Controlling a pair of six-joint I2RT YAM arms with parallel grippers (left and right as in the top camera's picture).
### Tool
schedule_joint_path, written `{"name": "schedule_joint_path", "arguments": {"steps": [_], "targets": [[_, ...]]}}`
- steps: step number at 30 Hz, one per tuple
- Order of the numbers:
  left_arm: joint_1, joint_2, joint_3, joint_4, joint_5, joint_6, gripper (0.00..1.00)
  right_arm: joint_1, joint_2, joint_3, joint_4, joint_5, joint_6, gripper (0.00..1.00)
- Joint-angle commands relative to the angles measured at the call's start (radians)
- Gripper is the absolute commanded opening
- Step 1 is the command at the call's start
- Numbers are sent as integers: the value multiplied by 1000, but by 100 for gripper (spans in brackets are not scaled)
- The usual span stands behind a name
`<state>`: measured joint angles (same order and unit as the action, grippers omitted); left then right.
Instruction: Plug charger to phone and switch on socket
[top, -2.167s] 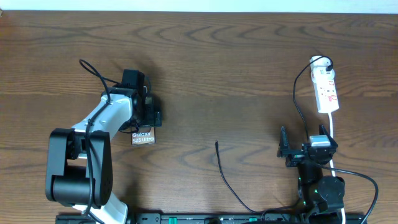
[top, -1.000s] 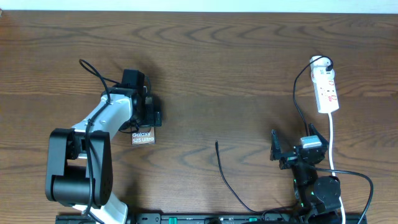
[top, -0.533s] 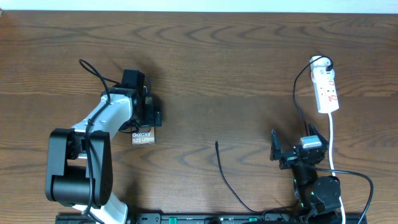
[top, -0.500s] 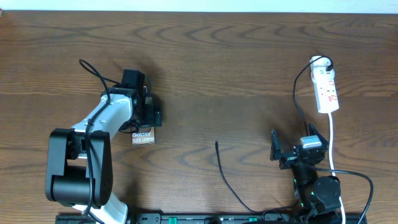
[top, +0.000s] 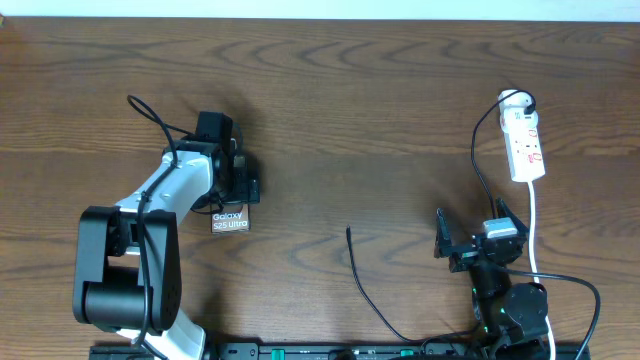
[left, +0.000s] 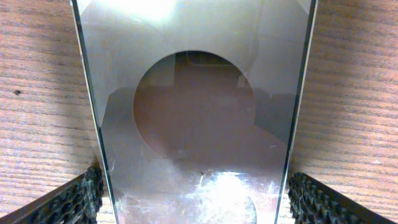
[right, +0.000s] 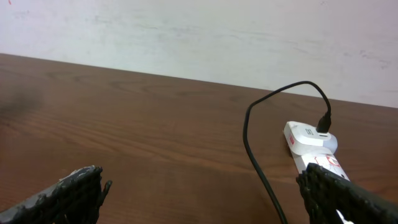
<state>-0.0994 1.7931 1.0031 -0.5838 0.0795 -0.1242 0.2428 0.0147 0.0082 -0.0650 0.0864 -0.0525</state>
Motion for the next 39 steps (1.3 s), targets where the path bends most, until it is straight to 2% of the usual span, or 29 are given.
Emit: {"name": "schedule_joint_path", "arguments": {"steps": [1,39], "targets": [[-3,77,-62,-16,121,-16,93,7,-9,-3,-2,5,-8,99],[-3,77,-62,21,114,-16,94,7,-9,-3,-2,5,-8,99]]}}
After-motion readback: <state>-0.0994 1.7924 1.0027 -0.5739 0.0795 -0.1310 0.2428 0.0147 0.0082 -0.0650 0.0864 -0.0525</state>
